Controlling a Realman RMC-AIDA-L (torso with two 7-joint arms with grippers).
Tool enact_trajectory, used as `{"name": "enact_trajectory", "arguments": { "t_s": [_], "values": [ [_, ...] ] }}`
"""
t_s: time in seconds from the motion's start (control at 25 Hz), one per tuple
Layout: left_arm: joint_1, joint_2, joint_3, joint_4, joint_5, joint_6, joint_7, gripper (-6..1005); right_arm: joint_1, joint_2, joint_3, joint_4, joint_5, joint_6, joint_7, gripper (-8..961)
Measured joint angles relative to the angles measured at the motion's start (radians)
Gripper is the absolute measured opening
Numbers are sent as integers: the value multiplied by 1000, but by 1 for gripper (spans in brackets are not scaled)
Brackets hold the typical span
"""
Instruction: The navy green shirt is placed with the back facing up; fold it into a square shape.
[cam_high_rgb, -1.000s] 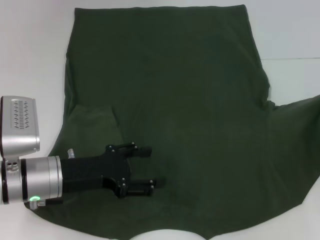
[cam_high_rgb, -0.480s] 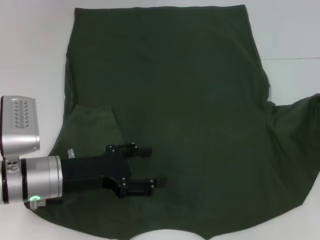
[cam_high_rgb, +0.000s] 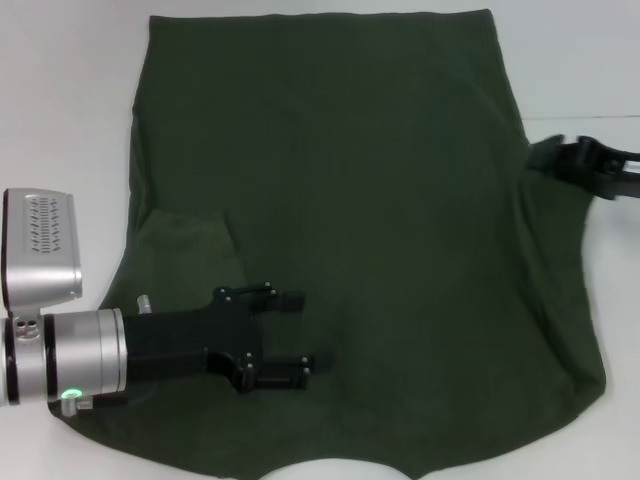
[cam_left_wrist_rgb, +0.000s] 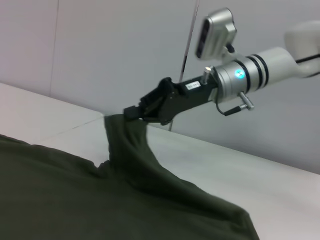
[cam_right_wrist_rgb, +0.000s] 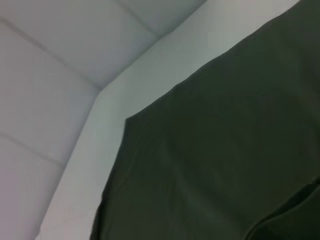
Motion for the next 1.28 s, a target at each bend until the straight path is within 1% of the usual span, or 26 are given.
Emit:
{"name": "enact_trajectory", "arguments": {
  "t_s": [0.04,0.08,0.12,0.32,0.4,0.52,0.72,0.8,0.88,1.08,1.24,1.28],
  "values": [
    [0,0,0,0,0,-2,0,859,13,5,-13,2,0,6,3,56],
    [0,0,-1,0,0,-8,-1,859,36,19,-35,5,1,16,6,57],
    [0,0,-1,0,0,-8,-1,859,36,19,-35,5,1,16,6,57],
    [0,0,-2,0,0,-13,-2,859,73,63,-78,8,-1,74,7,61],
    [0,0,-2,0,0,-13,-2,859,78,75,-112,5,-1,91,1,62],
    [1,0,-3,0,0,-13,-2,859,76,80,-168,-5,-1,91,-3,64],
    [0,0,-3,2,0,-19,-2,859,52,63,-173,-13,4,85,19,68],
    [0,0,-3,2,0,-20,-2,859,39,51,-175,-13,3,85,40,306],
    [0,0,-3,2,0,-19,-2,859,23,37,-181,-13,-1,85,62,377],
    [0,0,-3,-1,0,-19,-2,859,-19,14,-184,-5,-9,84,100,566],
    [0,0,0,-3,0,-19,-1,859,-39,11,-185,-1,-27,82,107,756],
    [0,0,2,-3,0,-19,-1,859,-43,13,-186,-1,-30,84,107,769]
  ]
}}
